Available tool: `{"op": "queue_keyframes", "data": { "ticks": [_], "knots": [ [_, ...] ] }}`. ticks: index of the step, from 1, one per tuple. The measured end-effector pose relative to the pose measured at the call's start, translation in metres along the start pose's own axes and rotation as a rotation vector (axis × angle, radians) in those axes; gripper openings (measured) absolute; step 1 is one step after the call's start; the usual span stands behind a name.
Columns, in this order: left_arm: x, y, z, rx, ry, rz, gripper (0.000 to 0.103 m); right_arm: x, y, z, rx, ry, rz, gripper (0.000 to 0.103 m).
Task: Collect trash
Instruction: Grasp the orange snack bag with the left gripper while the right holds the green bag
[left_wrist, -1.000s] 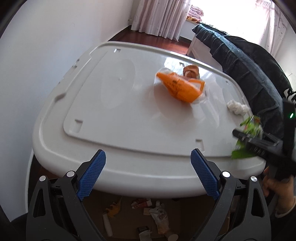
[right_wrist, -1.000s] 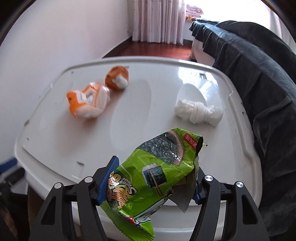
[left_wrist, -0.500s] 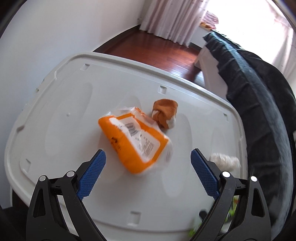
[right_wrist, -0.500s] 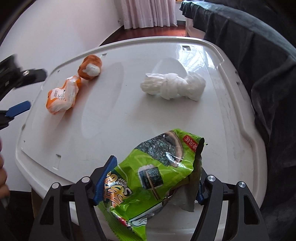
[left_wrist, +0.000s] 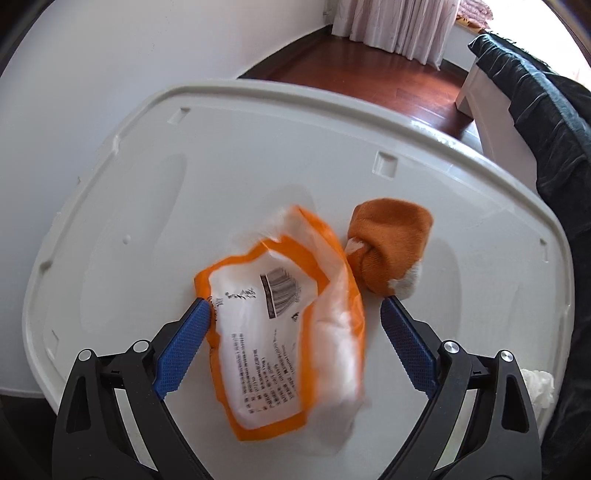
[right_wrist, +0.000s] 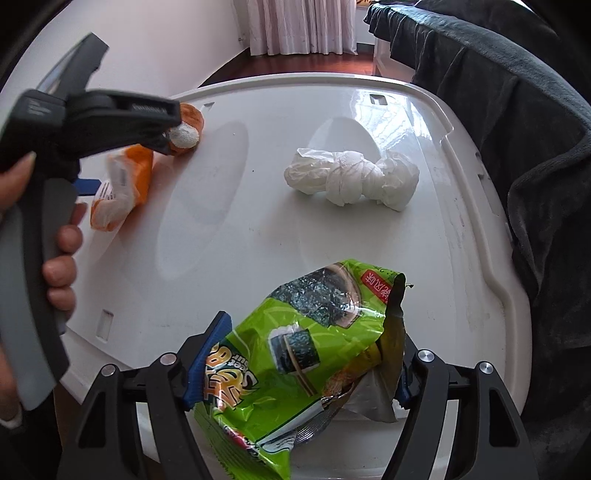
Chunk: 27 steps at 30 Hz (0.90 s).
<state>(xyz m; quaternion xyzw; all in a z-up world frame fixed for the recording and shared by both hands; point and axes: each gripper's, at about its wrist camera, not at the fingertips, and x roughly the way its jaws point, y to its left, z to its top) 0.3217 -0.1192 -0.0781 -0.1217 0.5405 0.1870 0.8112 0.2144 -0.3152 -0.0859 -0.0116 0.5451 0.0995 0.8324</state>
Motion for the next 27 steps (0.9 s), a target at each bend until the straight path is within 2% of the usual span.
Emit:
{"op": "queue_keyframes", "data": {
  "ticks": [3, 4, 5, 6, 7, 8, 9, 10, 11, 16, 27],
  "knots": [
    [0.014, 0.012, -0.01, -0.013, 0.025, -0.003, 0.091, 0.0, -0.001, 0.001, 0.007, 0.002, 0.002, 0.072],
    [0.013, 0.019, -0.013, -0.035, -0.001, -0.045, 0.088, 0.0, -0.002, 0.002, 0.012, 0.004, 0.004, 0.072],
    [0.011, 0.021, -0.015, -0.015, -0.029, -0.026, 0.087, 0.0, -0.002, 0.002, 0.016, 0.004, 0.004, 0.072],
    [0.011, 0.022, -0.015, 0.003, -0.039, -0.038, 0.085, 0.0, -0.003, 0.003, 0.018, 0.004, 0.004, 0.072],
    [0.01, 0.022, -0.015, 0.026, -0.048, -0.054, 0.078, 0.001, -0.003, 0.003, 0.018, 0.005, 0.002, 0.072],
    [0.008, 0.023, -0.015, 0.045, -0.057, -0.085, 0.064, 0.001, -0.003, 0.003, 0.017, 0.004, 0.0, 0.072],
    [0.006, 0.022, -0.015, 0.061, -0.06, -0.109, 0.055, 0.001, -0.002, 0.003, 0.015, 0.003, -0.003, 0.072],
    [0.004, 0.022, -0.014, 0.078, -0.062, -0.125, 0.043, 0.001, -0.001, 0.003, 0.012, 0.003, -0.006, 0.072],
    [0.002, 0.021, -0.013, 0.101, -0.068, -0.124, 0.036, 0.001, -0.001, 0.003, 0.01, 0.001, -0.009, 0.072],
    [0.0, 0.024, -0.019, 0.179, -0.117, -0.107, 0.026, 0.0, 0.001, 0.001, 0.014, -0.01, -0.019, 0.072],
    [-0.023, 0.069, -0.04, 0.227, -0.199, -0.11, 0.021, 0.0, 0.011, 0.003, 0.027, -0.023, -0.034, 0.07]
  ]
}}
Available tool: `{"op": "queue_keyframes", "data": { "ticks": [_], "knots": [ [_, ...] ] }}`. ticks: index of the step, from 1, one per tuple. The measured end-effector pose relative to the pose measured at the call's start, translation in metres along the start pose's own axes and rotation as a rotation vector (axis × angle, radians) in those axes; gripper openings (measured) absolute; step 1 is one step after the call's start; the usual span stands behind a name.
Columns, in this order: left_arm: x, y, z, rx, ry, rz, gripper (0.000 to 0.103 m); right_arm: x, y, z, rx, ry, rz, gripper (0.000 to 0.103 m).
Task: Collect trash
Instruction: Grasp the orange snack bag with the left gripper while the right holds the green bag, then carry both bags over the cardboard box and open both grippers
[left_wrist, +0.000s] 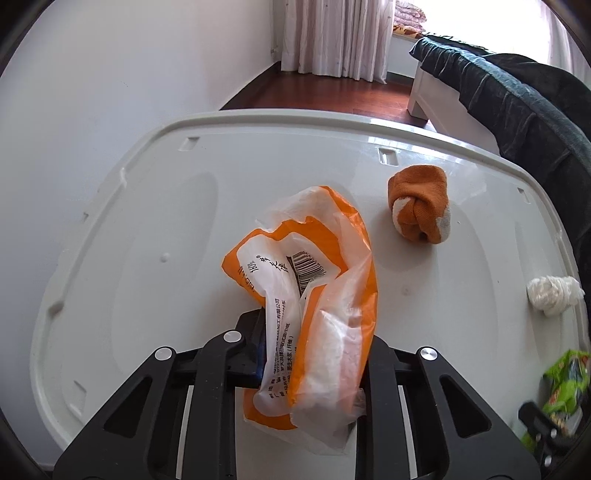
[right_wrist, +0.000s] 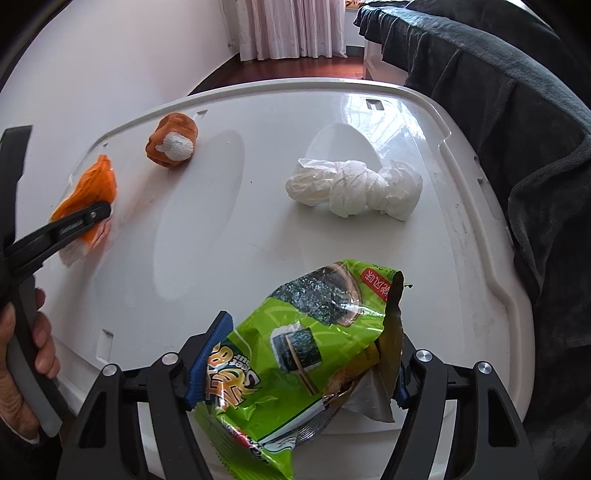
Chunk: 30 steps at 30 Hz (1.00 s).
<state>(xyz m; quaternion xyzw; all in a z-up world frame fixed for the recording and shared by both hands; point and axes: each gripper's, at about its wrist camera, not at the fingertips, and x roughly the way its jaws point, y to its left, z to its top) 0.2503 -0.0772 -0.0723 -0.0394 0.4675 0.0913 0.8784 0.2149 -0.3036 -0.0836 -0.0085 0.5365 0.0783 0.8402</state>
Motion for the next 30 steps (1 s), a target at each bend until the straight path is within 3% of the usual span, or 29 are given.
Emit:
{"op": "queue_keyframes", "data": {
  "ticks": [10, 18, 25, 30],
  "knots": [
    [-0.091, 0.017, -0.038, 0.15, -0.162, -0.003, 0.021, -0.006, 0.036, -0.002, -0.05, -0.054, -0.036, 0.068],
    [-0.155, 0.045, -0.066, 0.144, -0.216, -0.056, 0.021, -0.062, 0.053, -0.017, 0.02, -0.173, 0.081, 0.068],
    [-0.187, 0.065, -0.103, 0.089, -0.211, -0.109, 0.021, -0.125, 0.06, -0.078, 0.031, -0.291, 0.131, 0.068],
    [-0.193, 0.077, -0.149, 0.068, -0.147, -0.141, 0.021, -0.139, 0.064, -0.138, 0.034, -0.285, 0.164, 0.068]
  ]
}}
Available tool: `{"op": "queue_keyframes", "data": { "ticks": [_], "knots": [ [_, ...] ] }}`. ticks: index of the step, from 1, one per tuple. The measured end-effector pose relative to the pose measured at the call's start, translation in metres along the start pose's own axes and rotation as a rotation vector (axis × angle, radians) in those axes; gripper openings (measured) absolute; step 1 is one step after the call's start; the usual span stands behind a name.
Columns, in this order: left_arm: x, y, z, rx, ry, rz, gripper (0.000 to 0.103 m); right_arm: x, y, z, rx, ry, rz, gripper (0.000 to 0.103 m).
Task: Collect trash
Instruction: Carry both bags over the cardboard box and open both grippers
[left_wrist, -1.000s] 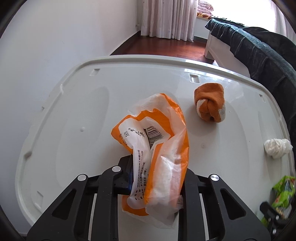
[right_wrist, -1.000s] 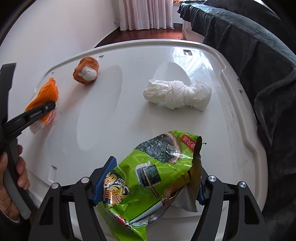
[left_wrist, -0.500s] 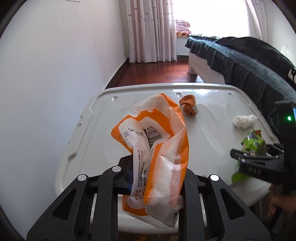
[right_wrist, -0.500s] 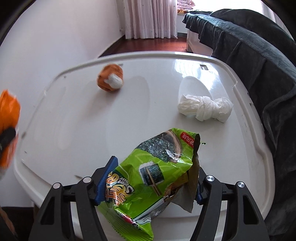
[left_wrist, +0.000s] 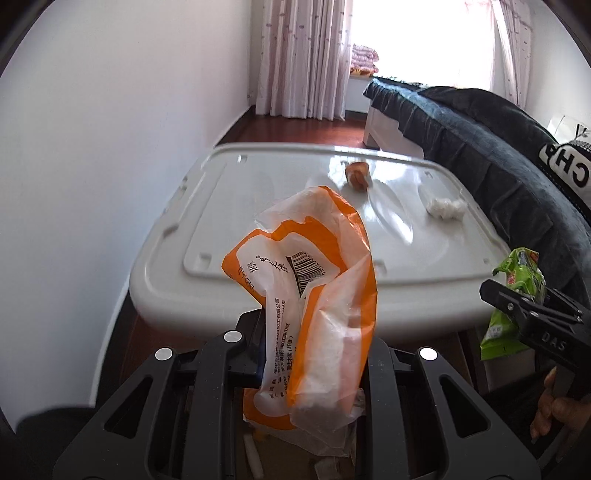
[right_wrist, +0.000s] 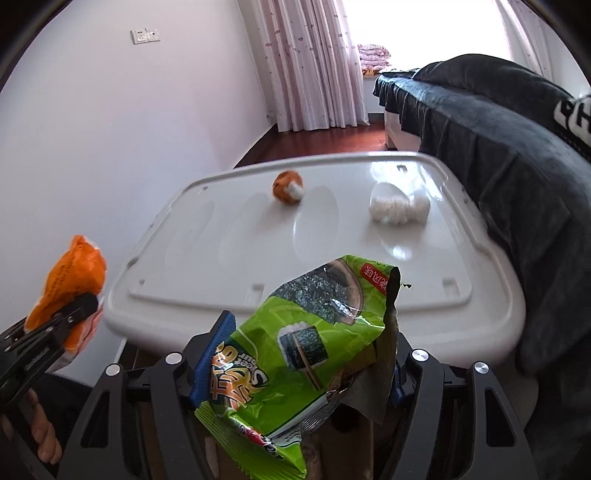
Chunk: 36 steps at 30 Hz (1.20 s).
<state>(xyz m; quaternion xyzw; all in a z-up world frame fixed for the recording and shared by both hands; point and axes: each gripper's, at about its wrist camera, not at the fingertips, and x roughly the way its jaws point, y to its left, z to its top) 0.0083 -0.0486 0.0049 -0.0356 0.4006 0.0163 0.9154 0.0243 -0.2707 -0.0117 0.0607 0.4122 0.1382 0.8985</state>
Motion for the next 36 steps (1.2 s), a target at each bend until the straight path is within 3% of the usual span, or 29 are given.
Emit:
{"op": "queue_keyframes", "data": {
  "ticks": [5, 13, 27, 28, 30, 31, 32, 36],
  "knots": [
    [0.007, 0.008, -0.051, -0.015, 0.112, -0.012, 0.021, 0.005, 0.002, -0.059, 0.027, 0.11, 0.01, 0.068],
    [0.04, 0.01, -0.119, 0.028, 0.336, -0.017, 0.021, 0.029, 0.027, -0.113, -0.045, 0.28, 0.013, 0.069],
    [0.052, 0.008, -0.118, 0.03, 0.339, -0.01, 0.023, 0.051, 0.041, -0.114, -0.095, 0.305, -0.015, 0.072],
    [0.051, 0.008, -0.118, 0.027, 0.338, -0.009, 0.027, 0.047, 0.039, -0.117, -0.098, 0.301, -0.016, 0.073],
    [0.049, 0.011, -0.118, 0.024, 0.331, 0.024, 0.056, 0.043, 0.038, -0.116, -0.1, 0.287, -0.041, 0.084],
    [0.047, 0.012, -0.116, 0.016, 0.325, 0.039, 0.082, 0.039, 0.035, -0.114, -0.093, 0.274, -0.051, 0.091],
    [0.042, 0.015, -0.115, -0.001, 0.302, 0.038, 0.086, 0.035, 0.033, -0.113, -0.082, 0.258, -0.054, 0.091],
    [0.036, 0.018, -0.112, -0.018, 0.272, 0.016, 0.087, 0.024, 0.021, -0.104, -0.015, 0.201, -0.047, 0.091]
  ]
}}
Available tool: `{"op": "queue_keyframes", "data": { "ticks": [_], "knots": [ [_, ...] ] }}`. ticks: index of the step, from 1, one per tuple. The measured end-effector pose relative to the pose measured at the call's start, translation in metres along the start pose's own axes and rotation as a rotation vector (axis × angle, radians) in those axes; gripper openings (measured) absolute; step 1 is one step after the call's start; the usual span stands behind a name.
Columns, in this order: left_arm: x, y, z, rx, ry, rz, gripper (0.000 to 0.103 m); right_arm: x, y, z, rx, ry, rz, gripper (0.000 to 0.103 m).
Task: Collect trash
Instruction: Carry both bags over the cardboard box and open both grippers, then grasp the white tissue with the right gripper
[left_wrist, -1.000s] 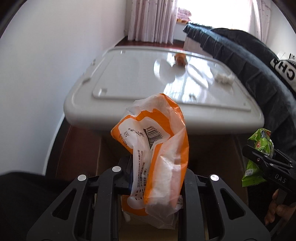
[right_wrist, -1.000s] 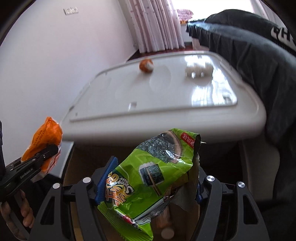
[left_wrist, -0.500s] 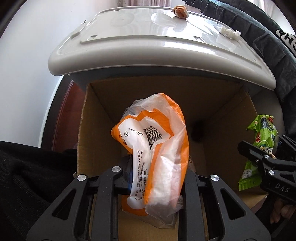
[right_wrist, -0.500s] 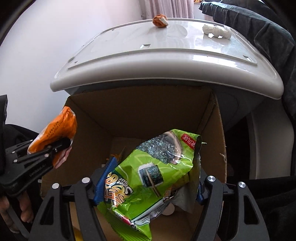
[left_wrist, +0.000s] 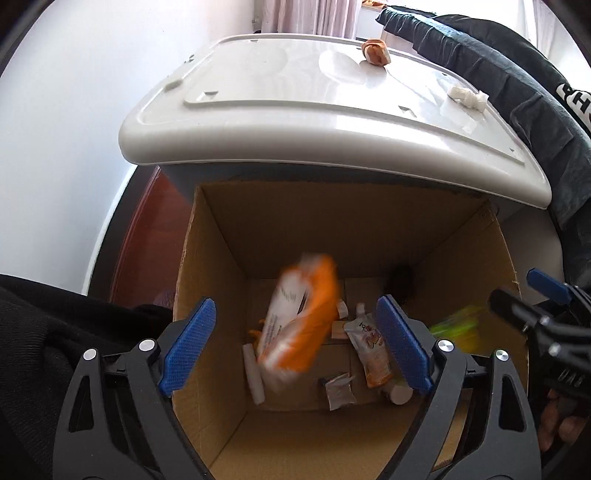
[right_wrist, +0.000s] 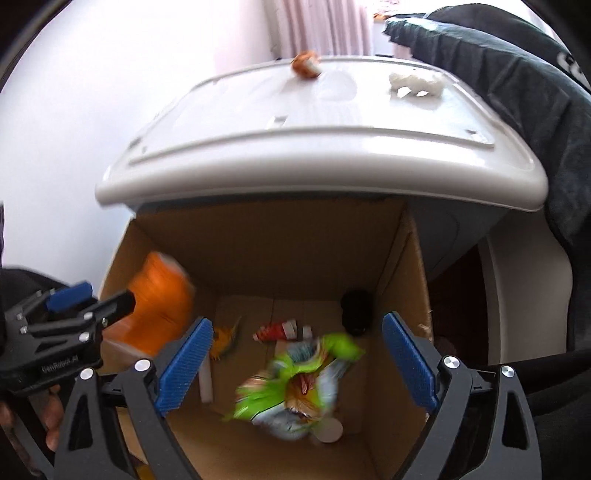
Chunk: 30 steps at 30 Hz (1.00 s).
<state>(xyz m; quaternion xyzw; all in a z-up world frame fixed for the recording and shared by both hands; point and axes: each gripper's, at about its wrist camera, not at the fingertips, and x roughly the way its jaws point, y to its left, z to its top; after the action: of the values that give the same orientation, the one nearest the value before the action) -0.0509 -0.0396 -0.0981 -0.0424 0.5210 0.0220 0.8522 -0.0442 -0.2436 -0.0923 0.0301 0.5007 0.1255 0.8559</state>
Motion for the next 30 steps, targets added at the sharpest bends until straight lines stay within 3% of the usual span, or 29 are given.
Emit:
{"op": "queue_keyframes", "data": {
  "ticks": [13, 17, 19, 24, 26, 30],
  "knots": [
    [0.009, 0.003, 0.011, -0.051, 0.041, -0.05, 0.087, 0.001, -0.007, 0.021, 0.018, 0.005, 0.013, 0.092],
    [0.0, 0.002, 0.037, -0.058, -0.004, -0.085, 0.087, -0.008, -0.018, 0.068, 0.032, -0.043, 0.019, 0.092],
    [-0.007, -0.001, 0.058, -0.049, -0.045, -0.097, 0.087, -0.011, -0.03, 0.102, 0.05, -0.075, 0.002, 0.097],
    [-0.016, -0.011, 0.116, -0.027, -0.121, -0.082, 0.087, -0.005, -0.062, 0.178, 0.088, -0.132, -0.054, 0.097],
    [-0.015, -0.014, 0.138, -0.02, -0.127, -0.094, 0.087, 0.005, -0.077, 0.202, 0.129, -0.13, -0.065, 0.097],
    [-0.012, -0.019, 0.165, 0.018, -0.164, -0.067, 0.087, 0.037, -0.112, 0.235, 0.288, -0.084, 0.003, 0.097]
  ]
}}
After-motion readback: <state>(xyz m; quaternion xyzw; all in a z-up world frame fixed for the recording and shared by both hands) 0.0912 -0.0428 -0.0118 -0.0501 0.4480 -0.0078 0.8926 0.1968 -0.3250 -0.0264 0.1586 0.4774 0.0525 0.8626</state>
